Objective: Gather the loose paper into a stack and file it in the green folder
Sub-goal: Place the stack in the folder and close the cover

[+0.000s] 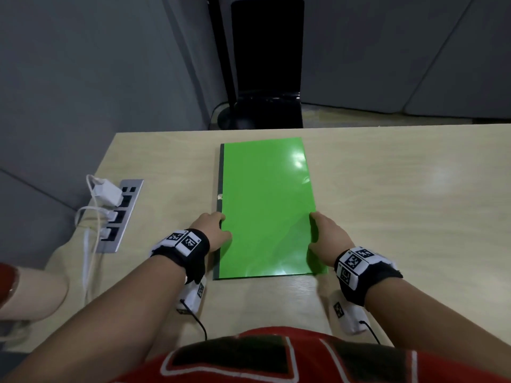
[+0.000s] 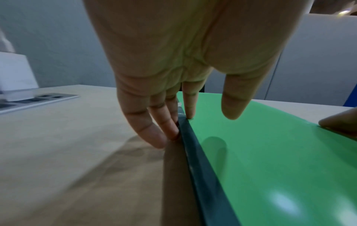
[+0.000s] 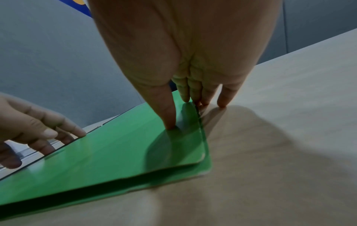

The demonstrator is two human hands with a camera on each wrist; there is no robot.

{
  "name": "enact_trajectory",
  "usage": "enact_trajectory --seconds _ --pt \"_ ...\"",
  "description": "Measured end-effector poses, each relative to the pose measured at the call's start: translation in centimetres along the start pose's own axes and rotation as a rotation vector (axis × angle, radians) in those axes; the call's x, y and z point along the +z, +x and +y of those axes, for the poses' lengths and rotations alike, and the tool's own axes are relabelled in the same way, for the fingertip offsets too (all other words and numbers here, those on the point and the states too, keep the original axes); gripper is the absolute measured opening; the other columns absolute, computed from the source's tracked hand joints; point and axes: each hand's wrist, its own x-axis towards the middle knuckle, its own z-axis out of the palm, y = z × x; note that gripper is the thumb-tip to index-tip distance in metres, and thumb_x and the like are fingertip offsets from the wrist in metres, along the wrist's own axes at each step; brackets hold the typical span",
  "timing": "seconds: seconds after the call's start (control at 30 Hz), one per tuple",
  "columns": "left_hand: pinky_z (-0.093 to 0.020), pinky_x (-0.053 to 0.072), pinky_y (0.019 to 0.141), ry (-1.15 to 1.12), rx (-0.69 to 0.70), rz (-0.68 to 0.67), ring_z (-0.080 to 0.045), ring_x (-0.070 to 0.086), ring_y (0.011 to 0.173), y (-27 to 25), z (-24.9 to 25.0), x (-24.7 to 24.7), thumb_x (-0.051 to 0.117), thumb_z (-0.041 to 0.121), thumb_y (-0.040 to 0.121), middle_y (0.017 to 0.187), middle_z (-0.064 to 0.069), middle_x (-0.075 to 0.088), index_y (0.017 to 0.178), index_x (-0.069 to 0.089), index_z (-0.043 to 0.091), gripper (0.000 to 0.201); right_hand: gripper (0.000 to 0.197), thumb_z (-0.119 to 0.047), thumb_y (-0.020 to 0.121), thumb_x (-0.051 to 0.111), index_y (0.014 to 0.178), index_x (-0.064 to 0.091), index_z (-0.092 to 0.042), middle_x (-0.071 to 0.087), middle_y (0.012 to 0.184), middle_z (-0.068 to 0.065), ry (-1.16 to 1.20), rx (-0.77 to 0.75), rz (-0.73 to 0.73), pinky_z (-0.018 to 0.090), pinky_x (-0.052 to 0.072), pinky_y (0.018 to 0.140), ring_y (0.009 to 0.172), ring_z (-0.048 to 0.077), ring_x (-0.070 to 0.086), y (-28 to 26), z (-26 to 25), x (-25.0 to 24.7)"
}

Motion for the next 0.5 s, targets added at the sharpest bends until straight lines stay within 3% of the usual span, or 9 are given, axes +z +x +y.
enact_trajectory --seconds 0.17,0.5 --pt "-0.038 0.041 0.099 -0.026 -0.027 0.022 -0.032 0.049 0.124 0.6 -3.8 -1.2 0.056 0.032 0.087 0.145 -0.015 0.040 0.143 0.034 0.016 0.063 0.076 -0.014 0.080 0.064 0.147 0.028 -0.022 0.045 0.147 0.000 -0.085 -0.012 0.000 0.042 0.044 0.104 0.127 0.022 0.050 0.5 -3.5 1.9" --pt "-0.038 0.041 0.100 -0.044 0.017 0.042 -0.031 0.049 0.123 1.6 -5.7 -1.5 0.056 0.031 0.087 0.145 -0.015 0.038 0.143 0.034 0.017 0.062 0.078 -0.019 0.082 0.064 0.149 0.024 -0.023 0.028 0.158 -0.002 -0.130 0.011 0.012 0.044 0.037 0.110 0.138 0.020 0.039 0.7 -4.7 2.8"
